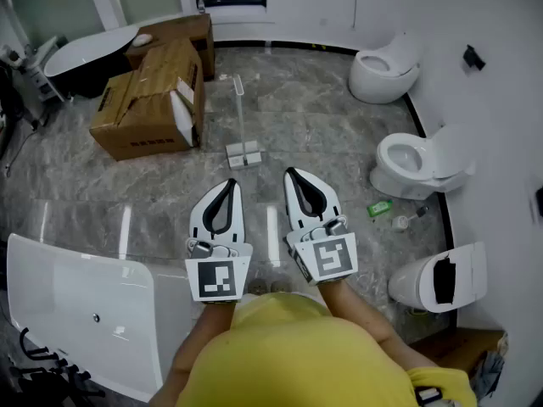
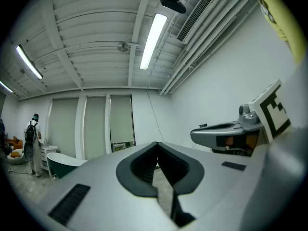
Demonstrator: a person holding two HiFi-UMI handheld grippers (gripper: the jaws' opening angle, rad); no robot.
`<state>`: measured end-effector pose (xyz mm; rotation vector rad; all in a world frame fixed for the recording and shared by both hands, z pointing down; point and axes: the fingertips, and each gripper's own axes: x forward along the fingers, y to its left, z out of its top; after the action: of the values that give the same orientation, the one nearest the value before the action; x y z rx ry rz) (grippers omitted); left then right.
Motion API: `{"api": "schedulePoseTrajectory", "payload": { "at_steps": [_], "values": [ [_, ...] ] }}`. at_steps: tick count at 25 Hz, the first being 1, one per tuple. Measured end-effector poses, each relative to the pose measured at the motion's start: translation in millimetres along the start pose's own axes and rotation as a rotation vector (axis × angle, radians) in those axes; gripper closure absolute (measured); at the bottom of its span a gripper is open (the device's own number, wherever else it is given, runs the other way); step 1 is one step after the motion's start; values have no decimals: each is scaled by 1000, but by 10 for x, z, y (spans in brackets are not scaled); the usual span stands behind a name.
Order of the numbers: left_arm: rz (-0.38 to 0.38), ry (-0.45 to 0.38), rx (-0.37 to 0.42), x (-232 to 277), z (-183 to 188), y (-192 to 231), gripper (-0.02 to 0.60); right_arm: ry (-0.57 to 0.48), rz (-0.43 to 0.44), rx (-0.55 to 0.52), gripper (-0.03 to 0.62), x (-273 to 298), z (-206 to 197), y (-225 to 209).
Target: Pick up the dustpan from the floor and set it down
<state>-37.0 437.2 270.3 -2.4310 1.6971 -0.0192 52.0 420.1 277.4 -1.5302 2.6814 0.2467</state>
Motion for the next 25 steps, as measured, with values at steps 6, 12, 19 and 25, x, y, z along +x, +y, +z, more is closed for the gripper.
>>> {"api": "schedulePoseTrajectory", "payload": {
  "at_steps": [6, 12, 19, 25],
  "values": [
    [-31, 3, -18, -12, -88, 87, 584, -32, -32, 43, 585, 34, -13, 70],
    [-64, 28, -45, 195, -292, 113, 584, -1, -46, 47, 585, 157, -224, -56],
    [-55, 32, -48, 843, -468, 228, 584, -4, -20, 48, 583, 714, -455, -440],
    [-22, 37, -56, 1575, -617, 413, 583, 6, 38, 48, 583, 1410, -679, -862]
  ]
}}
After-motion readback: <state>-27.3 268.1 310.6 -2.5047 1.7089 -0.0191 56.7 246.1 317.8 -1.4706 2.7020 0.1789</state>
